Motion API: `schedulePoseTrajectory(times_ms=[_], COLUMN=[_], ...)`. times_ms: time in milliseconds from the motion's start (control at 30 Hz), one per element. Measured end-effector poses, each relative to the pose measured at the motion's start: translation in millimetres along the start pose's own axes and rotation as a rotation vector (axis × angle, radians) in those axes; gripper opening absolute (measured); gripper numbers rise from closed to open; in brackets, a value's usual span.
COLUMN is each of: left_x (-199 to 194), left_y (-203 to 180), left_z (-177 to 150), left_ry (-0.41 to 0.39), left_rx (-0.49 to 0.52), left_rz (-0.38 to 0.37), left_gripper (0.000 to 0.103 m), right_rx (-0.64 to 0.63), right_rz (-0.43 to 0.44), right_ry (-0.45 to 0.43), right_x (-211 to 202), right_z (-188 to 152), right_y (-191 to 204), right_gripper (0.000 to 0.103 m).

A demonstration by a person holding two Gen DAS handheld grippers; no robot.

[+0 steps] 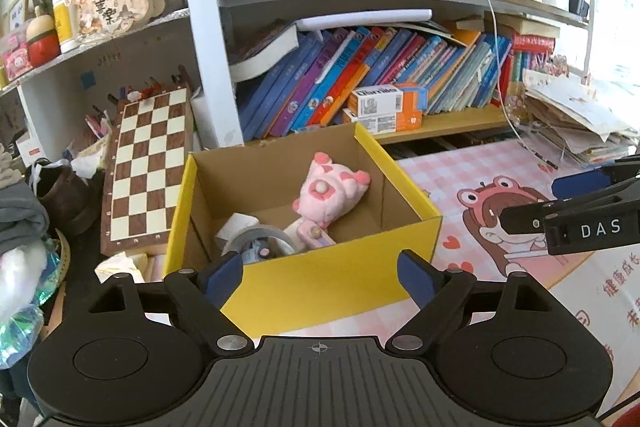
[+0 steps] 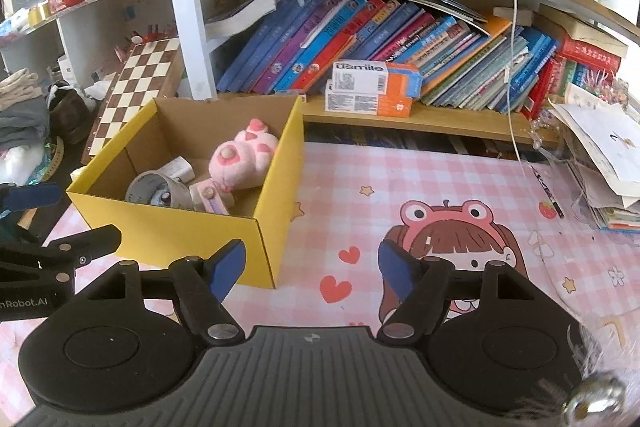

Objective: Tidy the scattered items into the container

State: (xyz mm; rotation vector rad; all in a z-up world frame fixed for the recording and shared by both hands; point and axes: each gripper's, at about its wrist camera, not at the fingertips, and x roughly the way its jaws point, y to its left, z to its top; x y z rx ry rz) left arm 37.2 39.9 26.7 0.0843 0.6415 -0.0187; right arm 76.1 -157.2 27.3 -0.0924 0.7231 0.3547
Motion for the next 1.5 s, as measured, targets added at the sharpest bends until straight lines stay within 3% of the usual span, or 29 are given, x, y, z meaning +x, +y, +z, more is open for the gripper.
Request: schedulePoseTrajectory(times_ms=[567,1033,1200,1500], left_x=[10,21,24,29], left_y=[-15,-22,-26,-31], left_z=[-7,-13,-15,-20], left_ry=[0.063,0.122,0.143,0.167], left_rx=[-0.041,-0.068,-0.069,-0.076], left_rz=[-0.003,-0.004,0.007,0.011], left_gripper=[0.087,0.095,0.1,0.1], right_rx=[0.036,0.047,0.051,0.051], right_rz=[-0.029,-0.054,-0.07,-0.089], right_ry=[0.009,0.039,0.043,0.058], right_x=[0,7,8,9], right_z=[-13,-21,-24,-30], right_y=[-18,-24,-26,-28], right_gripper=[0.082,0.088,0.096,0.097])
